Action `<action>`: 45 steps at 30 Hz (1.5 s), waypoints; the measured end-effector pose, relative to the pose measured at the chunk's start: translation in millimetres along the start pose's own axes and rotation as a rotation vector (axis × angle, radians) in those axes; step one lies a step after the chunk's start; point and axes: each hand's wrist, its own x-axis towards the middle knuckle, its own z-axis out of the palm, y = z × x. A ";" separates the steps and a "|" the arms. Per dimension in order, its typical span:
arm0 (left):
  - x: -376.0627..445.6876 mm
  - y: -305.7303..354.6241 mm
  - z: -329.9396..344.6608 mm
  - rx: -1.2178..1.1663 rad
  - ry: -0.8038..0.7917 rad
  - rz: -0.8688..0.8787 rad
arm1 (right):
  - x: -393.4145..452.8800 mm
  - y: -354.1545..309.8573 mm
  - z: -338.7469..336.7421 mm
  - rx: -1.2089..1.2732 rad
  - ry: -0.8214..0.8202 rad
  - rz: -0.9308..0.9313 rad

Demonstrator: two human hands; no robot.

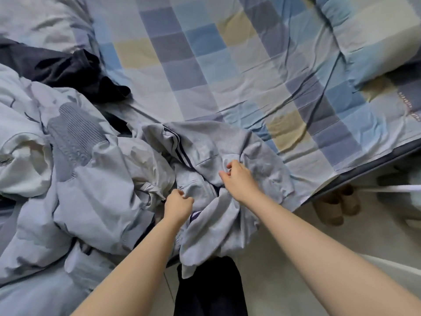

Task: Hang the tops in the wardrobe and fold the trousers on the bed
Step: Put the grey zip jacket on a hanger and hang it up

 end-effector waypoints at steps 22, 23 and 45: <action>49.3 -39.5 50.9 -0.630 0.080 0.083 | 113.8 30.9 46.8 0.579 0.277 0.133; 41.7 -37.4 48.4 -0.658 0.078 0.089 | 103.2 37.6 33.2 0.663 0.294 0.135; -265.2 154.6 -144.6 -1.162 -0.396 0.381 | -264.0 49.8 -212.3 1.008 -0.060 0.114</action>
